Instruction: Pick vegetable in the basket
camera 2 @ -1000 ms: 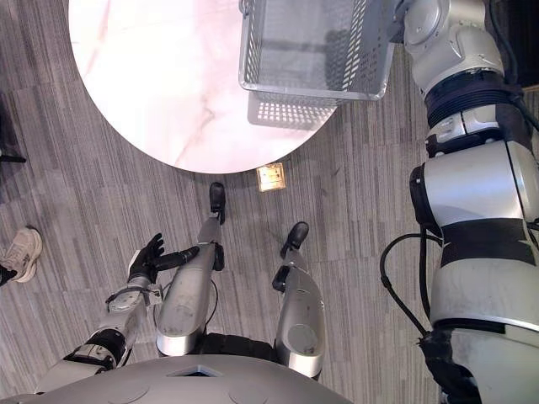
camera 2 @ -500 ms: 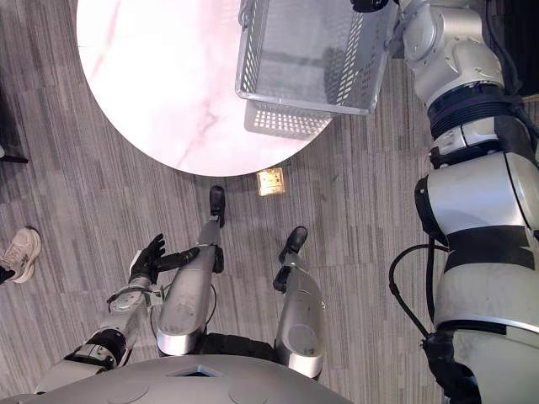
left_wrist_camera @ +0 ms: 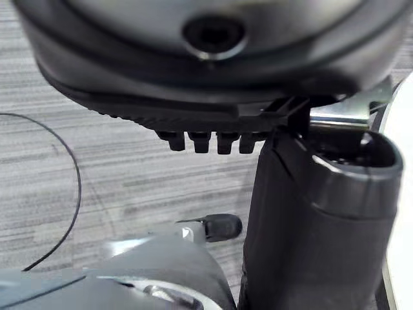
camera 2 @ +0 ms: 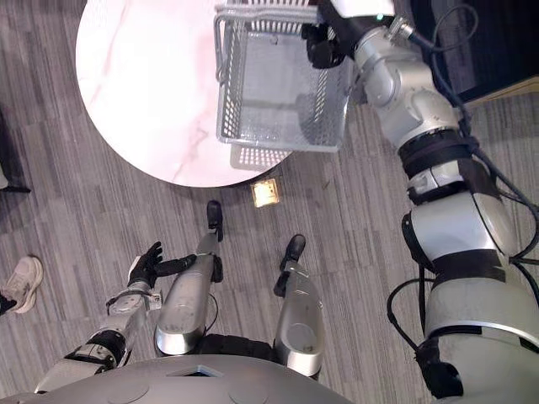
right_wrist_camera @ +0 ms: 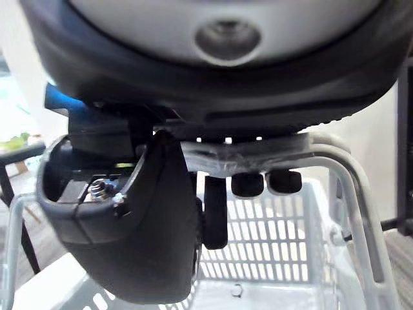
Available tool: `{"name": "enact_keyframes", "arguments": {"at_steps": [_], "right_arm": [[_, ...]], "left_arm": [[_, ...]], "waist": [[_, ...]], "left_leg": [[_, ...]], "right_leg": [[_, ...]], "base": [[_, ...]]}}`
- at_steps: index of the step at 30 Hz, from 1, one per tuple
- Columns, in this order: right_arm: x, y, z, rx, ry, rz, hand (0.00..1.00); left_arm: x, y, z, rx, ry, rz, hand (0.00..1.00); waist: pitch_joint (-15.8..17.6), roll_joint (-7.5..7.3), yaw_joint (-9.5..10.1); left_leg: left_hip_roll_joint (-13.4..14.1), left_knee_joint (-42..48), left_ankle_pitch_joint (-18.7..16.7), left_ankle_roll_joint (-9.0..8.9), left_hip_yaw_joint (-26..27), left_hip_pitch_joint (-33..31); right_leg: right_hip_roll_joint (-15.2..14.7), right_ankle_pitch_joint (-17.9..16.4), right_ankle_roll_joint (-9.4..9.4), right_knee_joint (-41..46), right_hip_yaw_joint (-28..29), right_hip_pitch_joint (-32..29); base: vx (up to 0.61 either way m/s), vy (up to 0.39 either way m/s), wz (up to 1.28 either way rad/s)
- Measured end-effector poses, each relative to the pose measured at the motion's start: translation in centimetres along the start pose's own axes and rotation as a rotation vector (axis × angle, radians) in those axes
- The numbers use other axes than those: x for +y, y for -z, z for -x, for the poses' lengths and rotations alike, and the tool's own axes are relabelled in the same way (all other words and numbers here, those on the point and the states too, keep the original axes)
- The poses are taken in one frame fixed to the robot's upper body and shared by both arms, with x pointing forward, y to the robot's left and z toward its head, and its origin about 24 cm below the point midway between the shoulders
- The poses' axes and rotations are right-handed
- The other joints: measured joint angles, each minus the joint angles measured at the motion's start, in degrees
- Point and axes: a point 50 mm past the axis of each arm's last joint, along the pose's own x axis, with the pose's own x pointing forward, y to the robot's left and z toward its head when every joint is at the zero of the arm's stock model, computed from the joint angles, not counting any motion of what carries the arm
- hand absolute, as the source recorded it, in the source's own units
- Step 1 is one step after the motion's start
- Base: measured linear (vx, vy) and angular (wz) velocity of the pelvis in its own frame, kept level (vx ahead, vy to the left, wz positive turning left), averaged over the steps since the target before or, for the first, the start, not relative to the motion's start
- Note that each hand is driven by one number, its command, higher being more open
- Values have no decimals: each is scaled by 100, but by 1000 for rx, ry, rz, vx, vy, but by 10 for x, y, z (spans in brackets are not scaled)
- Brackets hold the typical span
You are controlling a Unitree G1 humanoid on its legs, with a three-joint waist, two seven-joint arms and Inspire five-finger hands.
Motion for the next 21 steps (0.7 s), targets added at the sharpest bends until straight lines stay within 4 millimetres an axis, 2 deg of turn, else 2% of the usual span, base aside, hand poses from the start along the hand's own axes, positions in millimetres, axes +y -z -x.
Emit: {"name": "enact_keyframes", "arguments": {"at_steps": [3,7,10,12,15,17,21], "right_arm": [[14,-6,10,-34,-29,-66,0],[35,-10,26,-63,-81,-154,0],[56,-8,45,-61,-138,-219,0],[63,-4,58,-51,-151,-246,0],[71,1,73,-32,-164,-271,0],[80,3,88,-35,-205,-263,0],[93,4,110,-53,-279,-251,0]], "left_arm": [[2,3,0,17,-8,-7,100],[9,11,2,57,-17,-5,100],[19,25,7,94,-33,-22,100],[23,29,9,106,-39,-27,100],[26,36,12,133,-27,-57,100],[27,46,16,166,-18,-75,100],[29,58,22,198,-10,-106,100]], "waist": [[-11,-22,-75],[-89,-145,-224],[-433,-333,-341],[-539,-427,-409],[-676,-466,-486],[-935,-463,-522],[-1202,-464,-608]], "left_leg": [[37,-4,-22,-9,72,142],[57,-6,-81,-34,193,331],[104,-6,-154,-54,319,358],[127,-5,-186,-74,375,442],[130,-4,-217,-89,396,526],[89,4,-219,-92,402,539],[85,-2,-248,-130,403,663]], "right_leg": [[12,2,3,-8,61,95],[78,13,18,-83,187,233],[101,60,72,-279,310,268],[106,91,78,-336,339,341],[115,99,79,-433,354,460],[105,103,81,-475,400,458],[104,118,96,-544,449,574]], "base": [[3,-26,-13],[5,-28,-16],[56,-23,-20],[86,-30,-13],[67,-24,-6],[74,-19,-11],[30,-12,-6]]}}
